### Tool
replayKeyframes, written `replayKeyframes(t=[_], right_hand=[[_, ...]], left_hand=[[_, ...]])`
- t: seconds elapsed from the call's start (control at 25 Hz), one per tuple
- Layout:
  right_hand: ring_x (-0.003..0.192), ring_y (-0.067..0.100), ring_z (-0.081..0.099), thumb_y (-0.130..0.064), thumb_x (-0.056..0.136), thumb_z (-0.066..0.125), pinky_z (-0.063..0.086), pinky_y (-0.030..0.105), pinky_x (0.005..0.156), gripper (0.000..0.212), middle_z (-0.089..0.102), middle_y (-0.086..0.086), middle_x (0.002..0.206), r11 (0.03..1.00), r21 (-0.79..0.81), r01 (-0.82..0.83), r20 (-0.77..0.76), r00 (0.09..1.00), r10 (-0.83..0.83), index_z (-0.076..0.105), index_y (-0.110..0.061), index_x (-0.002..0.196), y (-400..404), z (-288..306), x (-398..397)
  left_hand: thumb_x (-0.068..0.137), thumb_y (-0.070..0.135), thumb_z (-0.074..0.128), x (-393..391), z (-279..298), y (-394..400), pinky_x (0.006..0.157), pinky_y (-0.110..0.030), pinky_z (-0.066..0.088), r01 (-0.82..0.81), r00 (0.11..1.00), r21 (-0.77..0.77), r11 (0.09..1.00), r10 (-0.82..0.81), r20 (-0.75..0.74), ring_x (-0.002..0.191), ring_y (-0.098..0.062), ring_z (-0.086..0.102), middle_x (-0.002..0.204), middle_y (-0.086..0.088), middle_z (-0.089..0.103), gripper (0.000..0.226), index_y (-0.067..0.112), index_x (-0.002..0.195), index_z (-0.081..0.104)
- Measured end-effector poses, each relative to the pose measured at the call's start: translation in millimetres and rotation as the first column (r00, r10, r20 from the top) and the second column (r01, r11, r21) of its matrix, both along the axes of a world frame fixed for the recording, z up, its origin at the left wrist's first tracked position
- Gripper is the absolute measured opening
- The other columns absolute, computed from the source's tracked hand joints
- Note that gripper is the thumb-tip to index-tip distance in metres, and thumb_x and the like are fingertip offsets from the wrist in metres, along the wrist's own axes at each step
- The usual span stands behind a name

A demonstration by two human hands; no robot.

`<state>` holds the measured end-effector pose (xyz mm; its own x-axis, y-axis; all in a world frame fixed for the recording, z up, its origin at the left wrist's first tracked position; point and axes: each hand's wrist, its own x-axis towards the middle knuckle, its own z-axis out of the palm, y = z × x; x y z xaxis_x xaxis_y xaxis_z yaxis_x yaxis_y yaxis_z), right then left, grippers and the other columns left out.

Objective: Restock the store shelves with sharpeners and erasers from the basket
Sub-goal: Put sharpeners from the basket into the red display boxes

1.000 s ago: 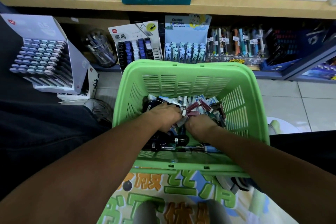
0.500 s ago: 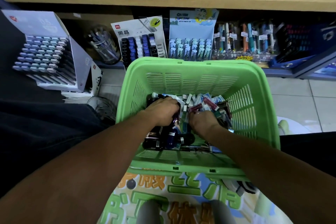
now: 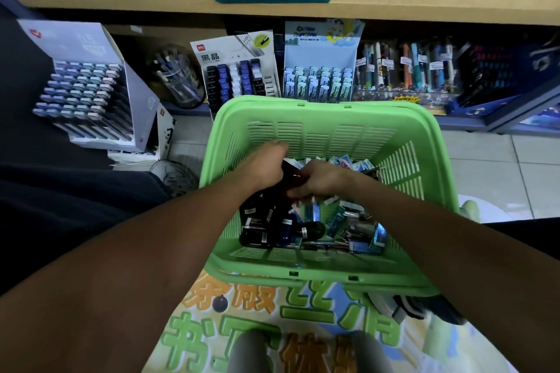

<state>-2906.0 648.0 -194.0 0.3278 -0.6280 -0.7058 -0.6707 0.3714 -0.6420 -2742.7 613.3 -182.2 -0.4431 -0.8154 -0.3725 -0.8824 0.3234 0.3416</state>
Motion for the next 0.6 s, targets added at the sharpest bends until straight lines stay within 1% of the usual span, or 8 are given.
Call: replayKeyframes(t=[0.12,0.2,0.28,0.32,0.4,0.44,0.52,0.6], right_hand=[[0.08,0.02,0.073,0.006,0.084,0.07,0.058,0.027,0.067,0.026,0.077,0.006,0.094,0.998,0.03,0.058,0.174,0.983,-0.063,0.073,-0.004,0.108,8,-9,16],[0.087,0.023,0.072,0.002,0.084,0.068,0.06,0.035,0.082,0.026,0.077,0.002,0.096,0.992,-0.089,-0.091,0.002,0.996,0.092,0.077,-0.014,0.103,11,-21,8],[0.091,0.024,0.067,-0.004,0.088,0.064,0.056,0.034,0.087,0.023,0.074,0.01,0.105,0.9,-0.145,-0.411,-0.292,0.887,0.358,0.073,-0.011,0.109,20,-32,-8],[0.096,0.025,0.065,-0.003,0.089,0.061,0.054,0.034,0.088,0.031,0.07,0.014,0.113,0.861,-0.097,-0.499,-0.359,0.825,0.437,0.067,-0.009,0.119,27,-36,-15],[0.109,0.028,0.061,0.002,0.089,0.058,0.052,0.036,0.091,0.05,0.06,0.014,0.131,0.798,-0.039,-0.602,-0.371,0.75,0.548,0.053,-0.01,0.138,43,-41,-25],[0.116,0.03,0.058,0.002,0.089,0.057,0.052,0.038,0.092,0.059,0.053,0.011,0.14,0.745,-0.058,-0.665,-0.388,0.702,0.597,0.045,-0.013,0.145,48,-42,-28],[0.124,0.033,0.053,-0.004,0.094,0.055,0.049,0.04,0.087,0.065,0.043,0.007,0.148,0.597,-0.113,-0.794,-0.503,0.564,0.655,0.034,-0.021,0.152,52,-48,-30],[0.122,0.031,0.054,-0.01,0.096,0.055,0.048,0.038,0.08,0.058,0.047,0.006,0.143,0.549,-0.125,-0.826,-0.562,0.515,0.647,0.037,-0.023,0.15,51,-49,-28]], left_hand=[[0.081,-0.006,0.048,4,6,1,0.093,-0.043,0.05,-0.021,0.999,-0.095,0.995,0.018,-0.033,0.11,-0.03,0.058,0.119,-0.01,0.061,0.038,0.008,0.114,0.06],[0.085,0.0,0.048,7,5,10,0.096,-0.04,0.047,0.138,0.99,-0.147,0.979,-0.139,0.005,0.11,-0.024,0.055,0.116,-0.007,0.06,0.034,0.011,0.114,0.06],[0.087,0.004,0.053,4,-2,26,0.092,-0.034,0.048,0.377,0.926,-0.088,0.922,-0.371,0.071,0.101,-0.019,0.056,0.109,-0.003,0.058,0.03,0.016,0.113,0.062],[0.087,0.005,0.056,0,-7,34,0.089,-0.031,0.049,0.482,0.872,-0.014,0.876,-0.478,0.108,0.096,-0.018,0.057,0.108,-0.002,0.059,0.03,0.017,0.114,0.064],[0.087,0.007,0.06,-10,-16,50,0.085,-0.029,0.052,0.618,0.747,0.156,0.771,-0.637,0.189,0.094,-0.018,0.06,0.112,-0.004,0.061,0.033,0.017,0.118,0.064],[0.087,0.01,0.061,-15,-22,56,0.088,-0.032,0.051,0.666,0.678,0.212,0.715,-0.699,0.228,0.099,-0.02,0.061,0.118,-0.004,0.062,0.037,0.017,0.123,0.062],[0.088,0.019,0.06,-21,-33,64,0.103,-0.041,0.039,0.733,0.555,0.268,0.625,-0.778,0.295,0.125,-0.02,0.052,0.141,-0.002,0.053,0.052,0.023,0.139,0.05],[0.092,0.028,0.057,-21,-42,66,0.114,-0.05,0.024,0.725,0.526,0.31,0.615,-0.785,0.326,0.144,-0.019,0.031,0.16,0.004,0.031,0.067,0.032,0.153,0.029]])
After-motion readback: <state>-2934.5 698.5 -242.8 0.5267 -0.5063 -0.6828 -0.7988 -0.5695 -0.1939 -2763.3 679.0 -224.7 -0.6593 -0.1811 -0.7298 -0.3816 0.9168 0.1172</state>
